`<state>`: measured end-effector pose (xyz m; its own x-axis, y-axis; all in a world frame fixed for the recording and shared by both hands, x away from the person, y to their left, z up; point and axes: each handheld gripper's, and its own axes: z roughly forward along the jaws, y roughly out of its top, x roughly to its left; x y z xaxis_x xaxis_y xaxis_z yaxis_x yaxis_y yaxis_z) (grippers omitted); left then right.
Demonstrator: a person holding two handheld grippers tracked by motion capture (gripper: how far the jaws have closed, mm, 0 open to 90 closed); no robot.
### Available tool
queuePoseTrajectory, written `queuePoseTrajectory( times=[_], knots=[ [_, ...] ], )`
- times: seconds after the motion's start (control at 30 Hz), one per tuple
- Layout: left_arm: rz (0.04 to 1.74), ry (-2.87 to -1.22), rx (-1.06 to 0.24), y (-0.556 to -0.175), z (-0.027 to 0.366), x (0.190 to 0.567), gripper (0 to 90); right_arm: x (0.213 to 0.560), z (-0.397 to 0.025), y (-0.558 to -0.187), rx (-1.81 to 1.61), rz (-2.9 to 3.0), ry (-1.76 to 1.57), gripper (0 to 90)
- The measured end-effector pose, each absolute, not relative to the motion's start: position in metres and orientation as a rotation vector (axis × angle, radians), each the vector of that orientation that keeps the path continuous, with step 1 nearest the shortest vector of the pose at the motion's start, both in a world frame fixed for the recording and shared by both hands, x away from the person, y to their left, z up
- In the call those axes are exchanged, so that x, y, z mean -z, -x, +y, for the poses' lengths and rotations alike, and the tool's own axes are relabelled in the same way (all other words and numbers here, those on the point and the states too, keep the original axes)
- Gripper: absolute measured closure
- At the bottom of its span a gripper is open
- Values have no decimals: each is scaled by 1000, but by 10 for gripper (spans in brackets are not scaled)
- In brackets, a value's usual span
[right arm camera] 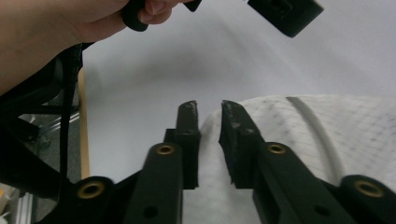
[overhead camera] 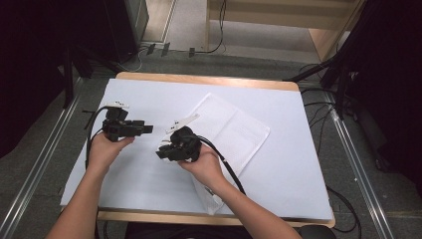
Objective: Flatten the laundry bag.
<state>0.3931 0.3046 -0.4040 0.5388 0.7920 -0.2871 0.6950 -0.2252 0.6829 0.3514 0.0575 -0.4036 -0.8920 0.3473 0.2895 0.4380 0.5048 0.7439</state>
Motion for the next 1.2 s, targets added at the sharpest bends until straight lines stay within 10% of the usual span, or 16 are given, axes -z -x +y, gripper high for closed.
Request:
queuePoseTrajectory(
  times=[1.2],
  knots=[
    [1113,-2134,-73,-449,225,431,473,423,-67,-355,1398,-2703,1033,696]
  ],
)
